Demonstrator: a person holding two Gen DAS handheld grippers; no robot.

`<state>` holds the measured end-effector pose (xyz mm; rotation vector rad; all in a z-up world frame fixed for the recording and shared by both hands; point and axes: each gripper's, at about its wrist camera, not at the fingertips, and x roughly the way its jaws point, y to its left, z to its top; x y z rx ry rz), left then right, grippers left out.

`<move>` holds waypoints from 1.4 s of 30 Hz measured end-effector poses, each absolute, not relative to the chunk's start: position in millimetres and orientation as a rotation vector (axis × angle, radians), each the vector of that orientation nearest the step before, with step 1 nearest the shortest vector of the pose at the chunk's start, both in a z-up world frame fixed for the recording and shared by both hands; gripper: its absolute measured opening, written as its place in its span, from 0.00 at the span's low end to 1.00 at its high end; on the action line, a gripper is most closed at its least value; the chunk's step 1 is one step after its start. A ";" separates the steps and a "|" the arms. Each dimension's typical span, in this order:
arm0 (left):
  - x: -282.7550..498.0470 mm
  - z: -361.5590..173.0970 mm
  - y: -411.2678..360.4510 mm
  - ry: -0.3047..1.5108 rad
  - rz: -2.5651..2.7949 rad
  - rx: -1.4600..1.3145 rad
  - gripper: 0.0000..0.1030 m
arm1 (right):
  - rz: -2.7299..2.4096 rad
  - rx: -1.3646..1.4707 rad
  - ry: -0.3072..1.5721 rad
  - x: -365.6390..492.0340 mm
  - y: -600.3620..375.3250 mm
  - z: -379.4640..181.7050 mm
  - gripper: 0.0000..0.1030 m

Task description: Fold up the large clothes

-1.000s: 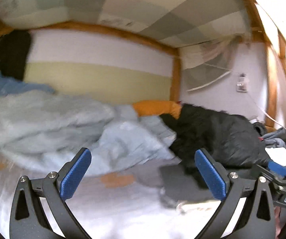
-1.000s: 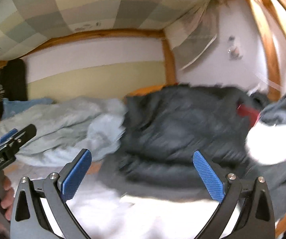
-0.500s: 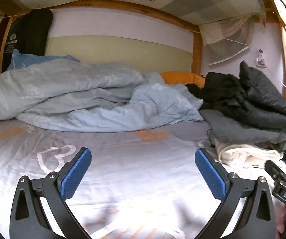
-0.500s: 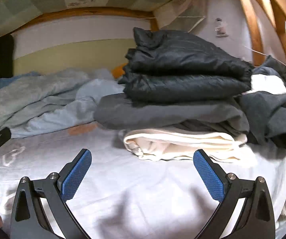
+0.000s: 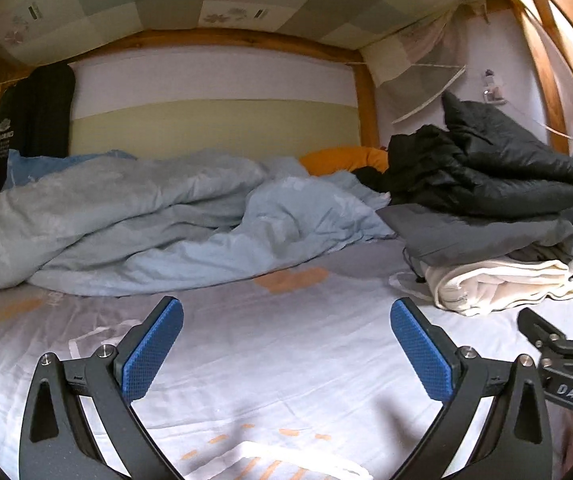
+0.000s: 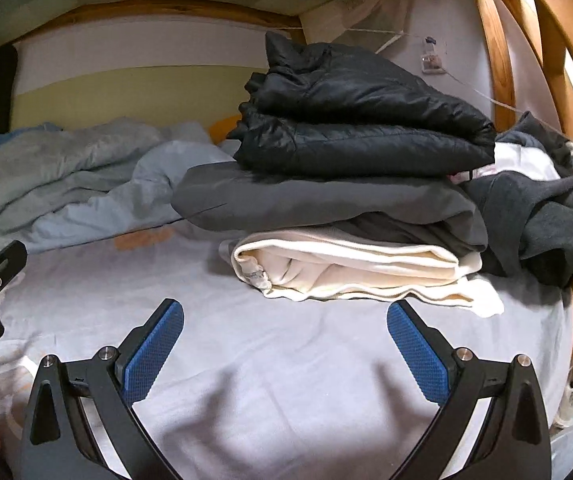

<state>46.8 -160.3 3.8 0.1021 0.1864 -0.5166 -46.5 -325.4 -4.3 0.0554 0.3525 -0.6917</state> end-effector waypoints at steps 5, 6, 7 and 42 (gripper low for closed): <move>44.3 6.6 -155.9 0.165 -0.522 0.086 1.00 | -0.703 0.038 0.342 -47.9 -321.6 -3.2 1.00; 43.5 6.7 -157.0 0.163 -0.524 0.092 1.00 | -0.713 0.036 0.335 -49.2 -320.7 -2.8 1.00; 42.2 6.6 -158.6 0.161 -0.526 0.100 1.00 | -0.723 0.030 0.325 -50.3 -319.8 -2.3 1.00; 43.6 5.7 -158.8 0.183 -0.519 0.127 1.00 | -0.733 -0.003 0.310 -47.0 -317.3 -2.2 1.00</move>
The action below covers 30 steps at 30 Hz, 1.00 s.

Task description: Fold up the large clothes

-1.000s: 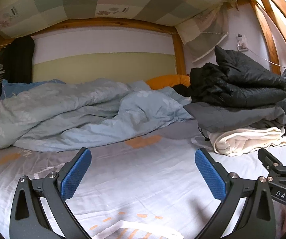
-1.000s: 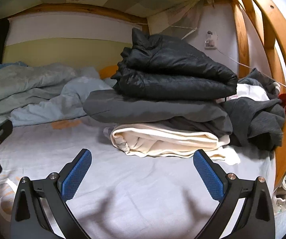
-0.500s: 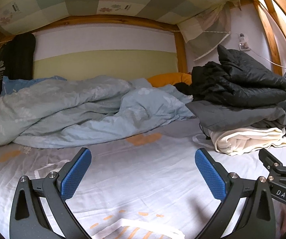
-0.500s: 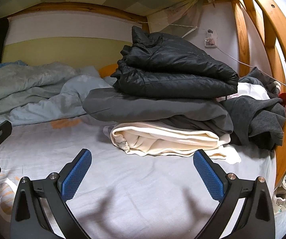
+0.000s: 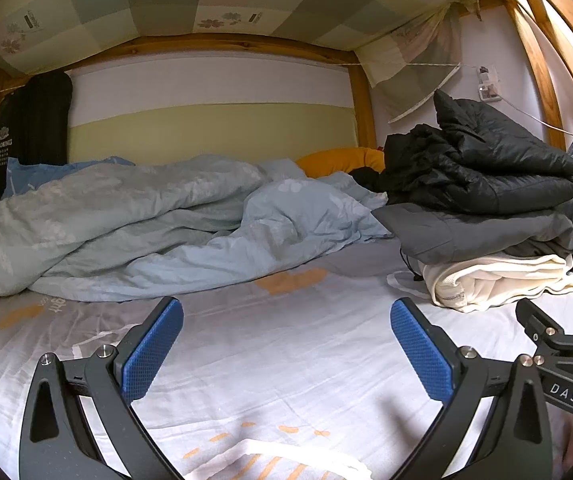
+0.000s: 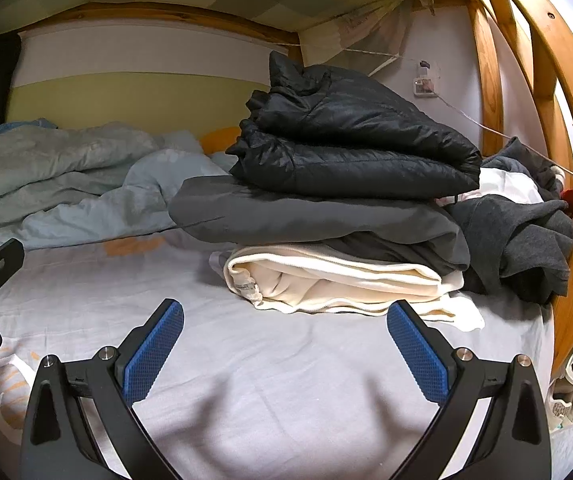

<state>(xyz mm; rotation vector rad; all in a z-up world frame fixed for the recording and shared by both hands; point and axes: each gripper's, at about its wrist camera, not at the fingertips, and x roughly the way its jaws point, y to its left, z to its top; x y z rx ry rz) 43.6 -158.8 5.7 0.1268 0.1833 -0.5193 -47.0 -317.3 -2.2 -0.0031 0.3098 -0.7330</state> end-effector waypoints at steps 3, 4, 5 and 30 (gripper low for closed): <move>43.3 6.6 -156.9 0.185 -0.517 0.124 1.00 | -0.731 -0.005 0.310 -46.7 -317.3 -2.4 1.00; 42.9 6.9 -156.4 0.183 -0.513 0.124 1.00 | -0.731 -0.003 0.311 -46.8 -317.2 -2.6 1.00; 42.6 7.0 -155.0 0.179 -0.512 0.123 1.00 | -0.729 -0.001 0.312 -46.9 -317.1 -2.7 1.00; 45.5 6.6 -153.0 0.193 -0.512 0.126 1.00 | -0.721 0.001 0.321 -44.2 -322.8 -3.5 1.00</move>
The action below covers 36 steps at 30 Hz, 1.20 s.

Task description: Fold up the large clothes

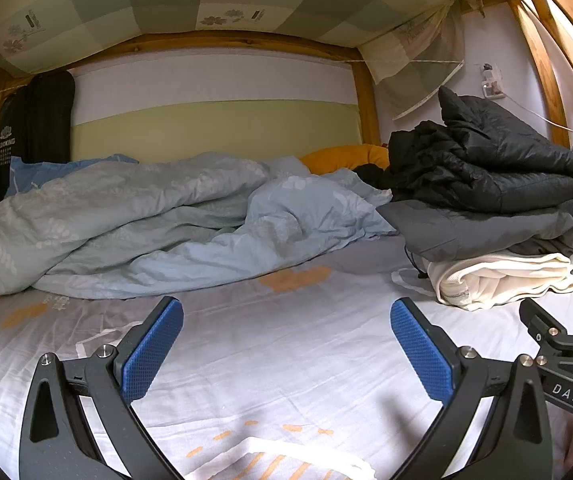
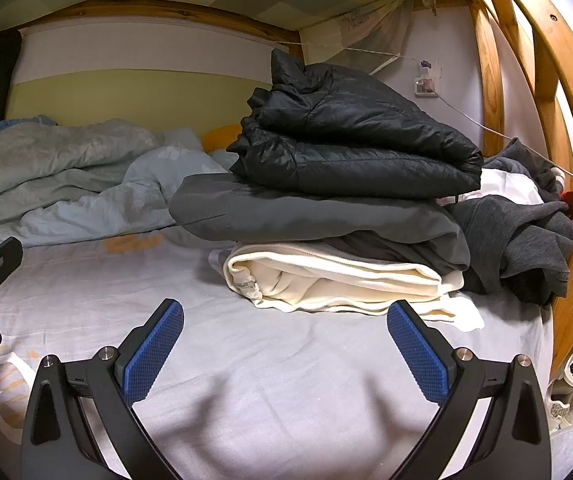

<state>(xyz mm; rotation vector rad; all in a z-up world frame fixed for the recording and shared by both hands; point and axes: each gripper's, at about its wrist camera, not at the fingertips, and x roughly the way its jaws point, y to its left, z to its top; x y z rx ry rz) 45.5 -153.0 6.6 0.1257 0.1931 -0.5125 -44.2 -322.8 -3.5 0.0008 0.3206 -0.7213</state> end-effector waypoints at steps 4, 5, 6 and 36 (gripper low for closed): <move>47.4 5.8 -152.3 0.202 -0.513 0.126 1.00 | -0.716 0.002 0.323 -42.1 -324.9 -3.9 1.00; 48.0 5.5 -152.4 0.205 -0.514 0.127 1.00 | -0.716 0.002 0.323 -42.1 -324.8 -3.8 1.00; 49.0 5.1 -152.4 0.210 -0.515 0.128 1.00 | -0.716 0.002 0.324 -42.3 -324.8 -3.9 1.00; 48.8 5.3 -152.6 0.204 -0.514 0.131 1.00 | -0.708 0.007 0.326 -41.1 -329.2 -4.1 1.00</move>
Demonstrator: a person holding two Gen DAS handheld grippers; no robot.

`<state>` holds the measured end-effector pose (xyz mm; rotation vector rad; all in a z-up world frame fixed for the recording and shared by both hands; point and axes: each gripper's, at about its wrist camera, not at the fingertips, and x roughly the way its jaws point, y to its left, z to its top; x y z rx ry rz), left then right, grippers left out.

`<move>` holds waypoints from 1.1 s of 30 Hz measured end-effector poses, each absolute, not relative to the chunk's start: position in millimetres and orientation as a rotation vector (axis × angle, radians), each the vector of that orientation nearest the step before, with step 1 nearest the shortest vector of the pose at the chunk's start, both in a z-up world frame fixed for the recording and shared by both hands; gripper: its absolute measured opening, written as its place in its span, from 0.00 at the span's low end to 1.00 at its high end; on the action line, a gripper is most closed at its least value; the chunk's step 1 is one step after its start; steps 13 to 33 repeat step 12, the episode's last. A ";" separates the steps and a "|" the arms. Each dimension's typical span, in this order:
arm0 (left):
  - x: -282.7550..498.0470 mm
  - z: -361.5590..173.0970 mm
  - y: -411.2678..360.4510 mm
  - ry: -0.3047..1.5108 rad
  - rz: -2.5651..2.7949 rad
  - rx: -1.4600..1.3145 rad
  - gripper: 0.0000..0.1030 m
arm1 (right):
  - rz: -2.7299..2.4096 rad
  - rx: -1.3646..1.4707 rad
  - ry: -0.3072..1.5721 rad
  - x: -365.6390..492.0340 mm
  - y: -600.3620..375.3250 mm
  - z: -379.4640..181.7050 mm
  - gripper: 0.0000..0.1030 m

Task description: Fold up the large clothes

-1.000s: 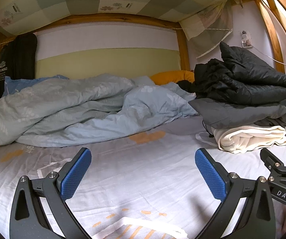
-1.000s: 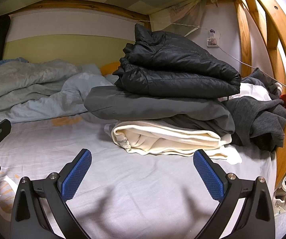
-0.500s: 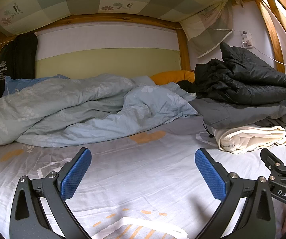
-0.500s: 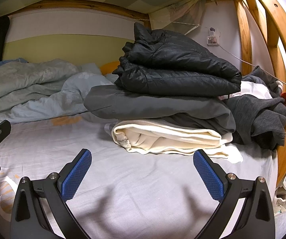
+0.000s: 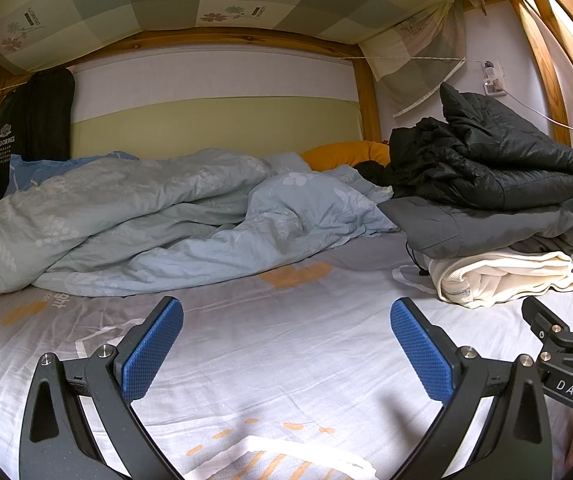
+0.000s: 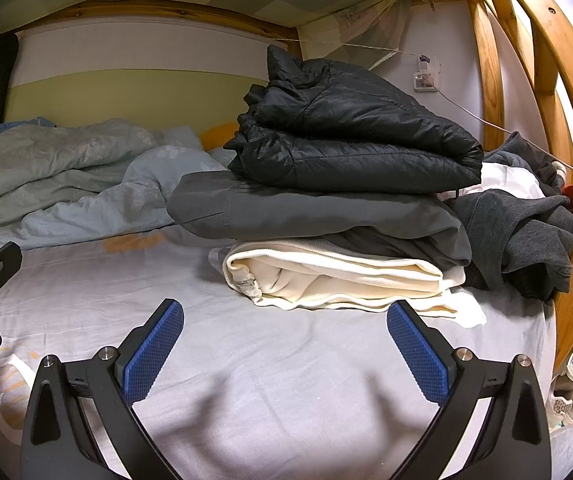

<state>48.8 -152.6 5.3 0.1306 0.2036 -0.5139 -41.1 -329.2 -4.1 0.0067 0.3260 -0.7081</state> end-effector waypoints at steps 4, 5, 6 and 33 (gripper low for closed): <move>48.5 5.4 -152.7 0.203 -0.514 0.131 1.00 | -0.708 0.006 0.327 -41.3 -329.2 -4.6 1.00; 48.6 5.4 -152.8 0.203 -0.513 0.131 1.00 | -0.709 0.007 0.326 -41.7 -329.0 -4.5 1.00; 48.6 5.3 -152.8 0.203 -0.514 0.131 1.00 | -0.709 0.007 0.326 -41.3 -329.1 -4.5 1.00; 47.1 4.4 -153.3 0.200 -0.516 0.139 1.00 | -0.708 0.007 0.327 -41.2 -329.1 -4.6 1.00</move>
